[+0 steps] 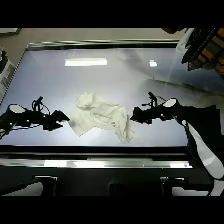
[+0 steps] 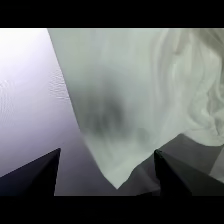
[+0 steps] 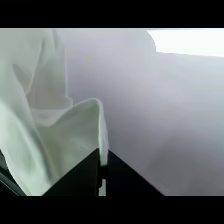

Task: Fold the clothes and pants, and hang the long-sleeved shirts on hangers.

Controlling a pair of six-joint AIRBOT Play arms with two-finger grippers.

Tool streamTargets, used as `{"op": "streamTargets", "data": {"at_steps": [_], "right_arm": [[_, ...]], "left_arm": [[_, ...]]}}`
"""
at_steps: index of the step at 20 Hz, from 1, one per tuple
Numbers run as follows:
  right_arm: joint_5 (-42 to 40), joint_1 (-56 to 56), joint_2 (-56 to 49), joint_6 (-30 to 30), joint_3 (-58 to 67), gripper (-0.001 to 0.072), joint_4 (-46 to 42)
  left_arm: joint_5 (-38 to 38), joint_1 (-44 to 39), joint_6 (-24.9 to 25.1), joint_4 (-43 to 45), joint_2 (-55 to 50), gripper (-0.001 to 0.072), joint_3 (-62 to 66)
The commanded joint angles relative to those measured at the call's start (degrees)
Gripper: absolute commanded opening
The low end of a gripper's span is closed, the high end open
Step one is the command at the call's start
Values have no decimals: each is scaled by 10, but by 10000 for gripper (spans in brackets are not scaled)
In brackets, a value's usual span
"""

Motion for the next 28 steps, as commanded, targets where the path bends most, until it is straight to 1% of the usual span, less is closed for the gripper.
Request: {"op": "streamTargets", "data": {"at_steps": [1,4,7,8,9,10,12,14,15,17,20,22,24,25,26,28], "right_arm": [[11,0,8,6,1,30,-1],[-6,0,8,22,1,30,-1],[-5,0,8,26,1,30,-1],[-5,0,11,27,1,30,-1],[-8,0,17,27,1,29,-2],[-13,0,28,27,4,29,-8],[-12,0,54,31,35,28,-62],[-9,0,88,62,93,28,-145],[-7,0,108,74,131,28,-183],[3,0,155,82,207,27,-247],[14,0,240,115,307,27,-360],[14,0,307,130,349,27,-419],[13,0,376,134,363,27,-450],[14,0,410,141,363,28,-458],[18,0,439,151,363,28,-463],[25,0,480,189,363,28,-475]], "left_arm": [[52,-25,35,-57,-43,585,-19],[77,-50,35,-72,-72,585,-19],[93,-65,35,-83,-83,580,-19],[93,-68,37,-84,-83,339,-16],[89,-68,40,-85,-82,9,-6],[82,-68,40,-85,-76,19,10],[61,-63,39,-84,-51,17,69],[47,-53,39,-79,-11,16,151],[43,-47,29,-74,11,16,197],[34,-35,-21,-20,60,16,298],[7,-19,-128,126,139,16,435],[-4,-7,-180,202,196,17,489],[-4,8,-218,249,256,17,510],[-4,16,-228,260,283,17,510],[-6,22,-232,271,311,17,510],[-5,32,-232,280,351,17,510]]}}
